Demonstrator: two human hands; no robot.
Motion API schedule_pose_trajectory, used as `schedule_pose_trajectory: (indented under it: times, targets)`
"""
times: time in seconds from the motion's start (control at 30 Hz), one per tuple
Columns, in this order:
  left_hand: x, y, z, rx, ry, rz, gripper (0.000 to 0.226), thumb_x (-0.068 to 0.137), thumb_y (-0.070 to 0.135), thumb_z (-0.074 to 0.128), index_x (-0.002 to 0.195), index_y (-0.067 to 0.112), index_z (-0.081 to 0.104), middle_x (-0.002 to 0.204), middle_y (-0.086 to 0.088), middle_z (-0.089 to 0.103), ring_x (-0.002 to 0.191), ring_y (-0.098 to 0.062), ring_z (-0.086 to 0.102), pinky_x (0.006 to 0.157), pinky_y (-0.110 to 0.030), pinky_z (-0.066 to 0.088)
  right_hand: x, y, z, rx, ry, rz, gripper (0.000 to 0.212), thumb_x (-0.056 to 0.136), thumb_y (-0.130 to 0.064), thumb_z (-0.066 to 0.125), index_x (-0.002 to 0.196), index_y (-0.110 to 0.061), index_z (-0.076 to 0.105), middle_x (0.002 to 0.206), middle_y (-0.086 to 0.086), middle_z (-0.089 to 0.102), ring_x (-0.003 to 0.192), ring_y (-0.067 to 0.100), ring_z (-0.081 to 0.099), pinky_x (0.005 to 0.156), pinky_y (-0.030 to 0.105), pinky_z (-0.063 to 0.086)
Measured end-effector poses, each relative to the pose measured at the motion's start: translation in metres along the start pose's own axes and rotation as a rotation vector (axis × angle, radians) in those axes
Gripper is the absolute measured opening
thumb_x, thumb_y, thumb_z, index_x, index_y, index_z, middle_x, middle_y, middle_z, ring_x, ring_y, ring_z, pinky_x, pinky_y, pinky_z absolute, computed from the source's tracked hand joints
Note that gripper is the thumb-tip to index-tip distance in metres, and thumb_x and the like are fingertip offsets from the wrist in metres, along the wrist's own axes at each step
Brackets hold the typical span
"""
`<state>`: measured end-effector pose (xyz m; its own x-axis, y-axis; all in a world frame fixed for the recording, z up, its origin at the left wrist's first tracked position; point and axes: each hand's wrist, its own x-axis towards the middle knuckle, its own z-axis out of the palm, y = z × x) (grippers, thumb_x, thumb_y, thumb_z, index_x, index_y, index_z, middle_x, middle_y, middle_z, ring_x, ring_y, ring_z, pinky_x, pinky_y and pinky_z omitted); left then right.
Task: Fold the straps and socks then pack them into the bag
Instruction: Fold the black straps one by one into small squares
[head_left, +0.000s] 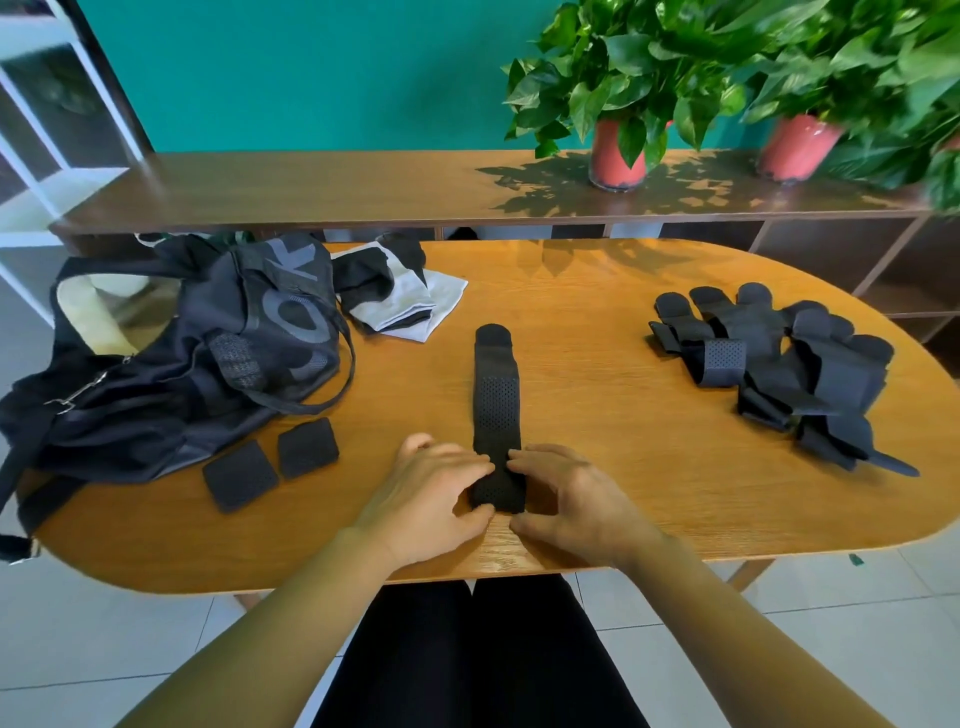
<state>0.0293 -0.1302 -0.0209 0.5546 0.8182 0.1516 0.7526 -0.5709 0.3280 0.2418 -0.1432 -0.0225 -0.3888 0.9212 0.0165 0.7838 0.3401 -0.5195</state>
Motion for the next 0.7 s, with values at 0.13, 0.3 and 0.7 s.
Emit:
schedule_pose_trajectory:
  times: [0.13, 0.3, 0.7]
  targets:
    - [0.002, 0.006, -0.004, -0.080, 0.024, -0.069, 0.059, 0.088, 0.059, 0.024, 0.121, 0.028, 0.063, 0.107, 0.012, 0.065, 0.104, -0.008, 0.050, 0.093, -0.026, 0.021, 0.002, 0.001, 0.004, 0.000, 0.047, 0.019, 0.052, 0.082, -0.031, 0.068, 0.132, -0.027, 0.054, 0.128, -0.010, 0.056, 0.125, 0.004, 0.041, 0.107, 0.029, 0.037]
    - [0.006, 0.008, -0.002, -0.169, 0.059, -0.236, 0.063, 0.085, 0.070, 0.033, 0.125, 0.030, 0.058, 0.108, 0.012, 0.064, 0.095, -0.005, 0.044, 0.094, -0.029, 0.025, 0.009, -0.004, 0.005, 0.233, 0.224, 0.164, 0.018, 0.090, -0.021, 0.063, 0.106, -0.023, 0.070, 0.088, -0.024, 0.050, 0.103, 0.010, 0.051, 0.090, 0.029, 0.042]
    - [0.040, 0.007, 0.014, -0.098, 0.205, -0.540, 0.041, 0.093, 0.049, 0.054, 0.125, 0.025, 0.060, 0.107, 0.007, 0.071, 0.104, -0.013, 0.060, 0.093, -0.030, 0.029, 0.039, -0.002, 0.036, 0.391, 0.489, 0.487, 0.031, 0.082, -0.054, 0.058, 0.082, -0.026, 0.071, 0.078, -0.001, 0.066, 0.074, 0.015, 0.062, 0.068, 0.037, 0.054]
